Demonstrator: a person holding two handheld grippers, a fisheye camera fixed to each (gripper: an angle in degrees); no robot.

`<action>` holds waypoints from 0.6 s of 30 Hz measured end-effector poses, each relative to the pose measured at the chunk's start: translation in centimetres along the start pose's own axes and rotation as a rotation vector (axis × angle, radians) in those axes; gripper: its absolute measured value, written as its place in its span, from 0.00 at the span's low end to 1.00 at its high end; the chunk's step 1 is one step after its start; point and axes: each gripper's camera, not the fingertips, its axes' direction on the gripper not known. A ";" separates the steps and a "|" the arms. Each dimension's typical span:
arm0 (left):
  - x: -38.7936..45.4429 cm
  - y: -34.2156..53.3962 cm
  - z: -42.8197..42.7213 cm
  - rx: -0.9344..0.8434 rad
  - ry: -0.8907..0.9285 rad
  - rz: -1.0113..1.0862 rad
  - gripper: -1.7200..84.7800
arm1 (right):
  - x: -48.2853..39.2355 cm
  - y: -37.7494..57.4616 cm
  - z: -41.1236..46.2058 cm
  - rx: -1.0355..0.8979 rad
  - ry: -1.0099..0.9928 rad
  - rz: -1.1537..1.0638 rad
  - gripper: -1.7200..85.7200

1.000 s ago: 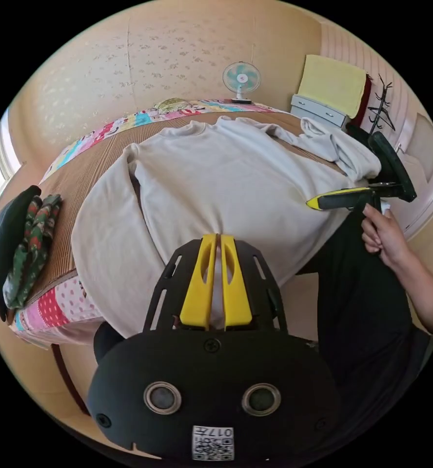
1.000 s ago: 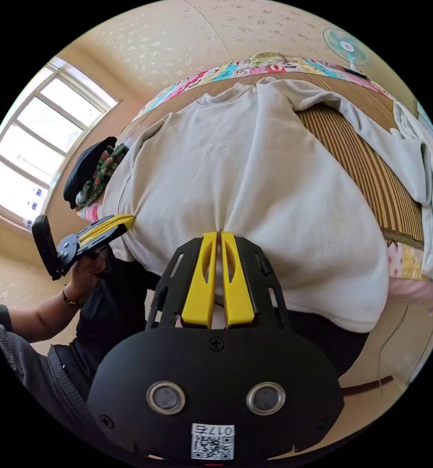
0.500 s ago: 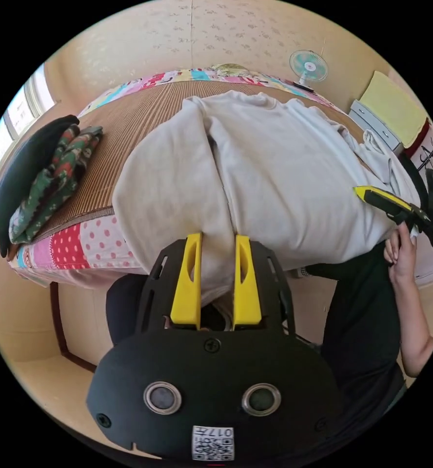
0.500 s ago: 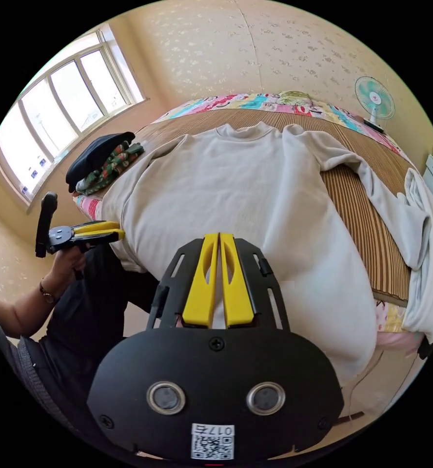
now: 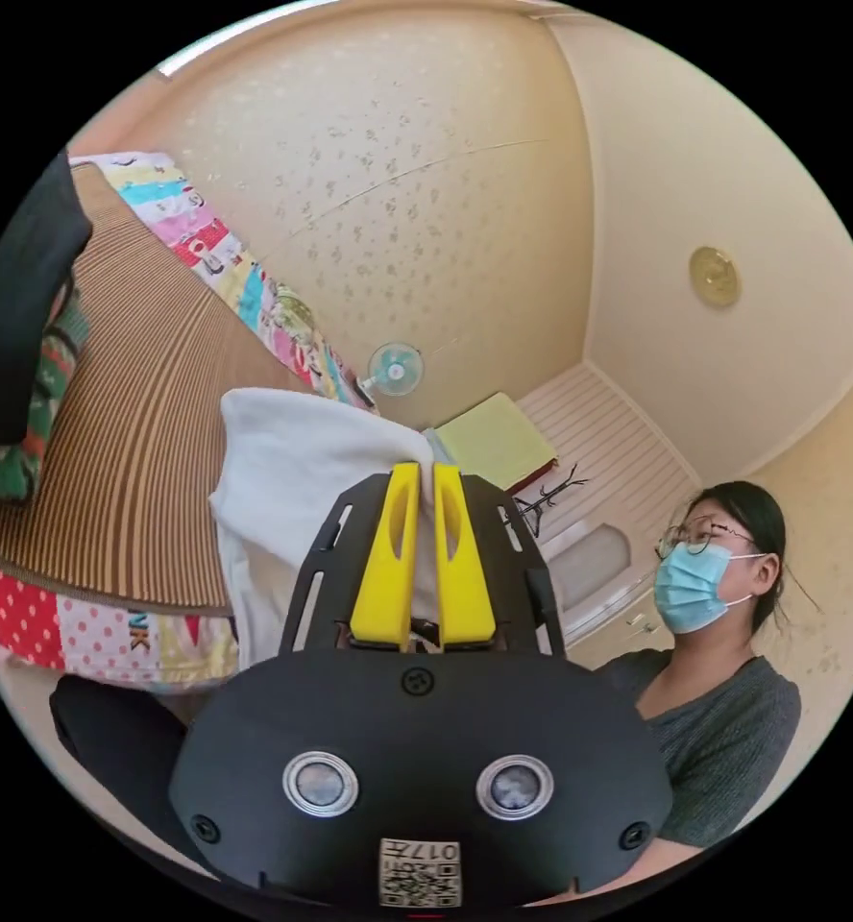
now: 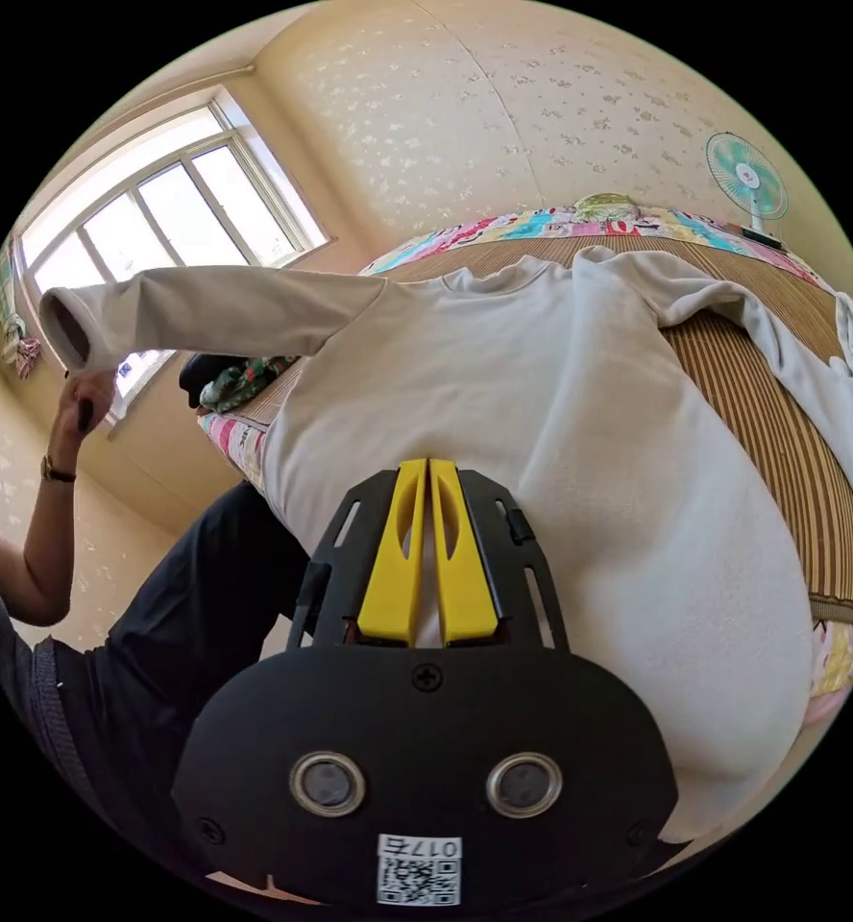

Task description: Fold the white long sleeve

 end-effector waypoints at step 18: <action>-7.1 -1.3 19.7 -0.220 -0.434 -0.119 0.16 | 2.0 -1.1 -1.0 0.018 -0.125 0.021 0.02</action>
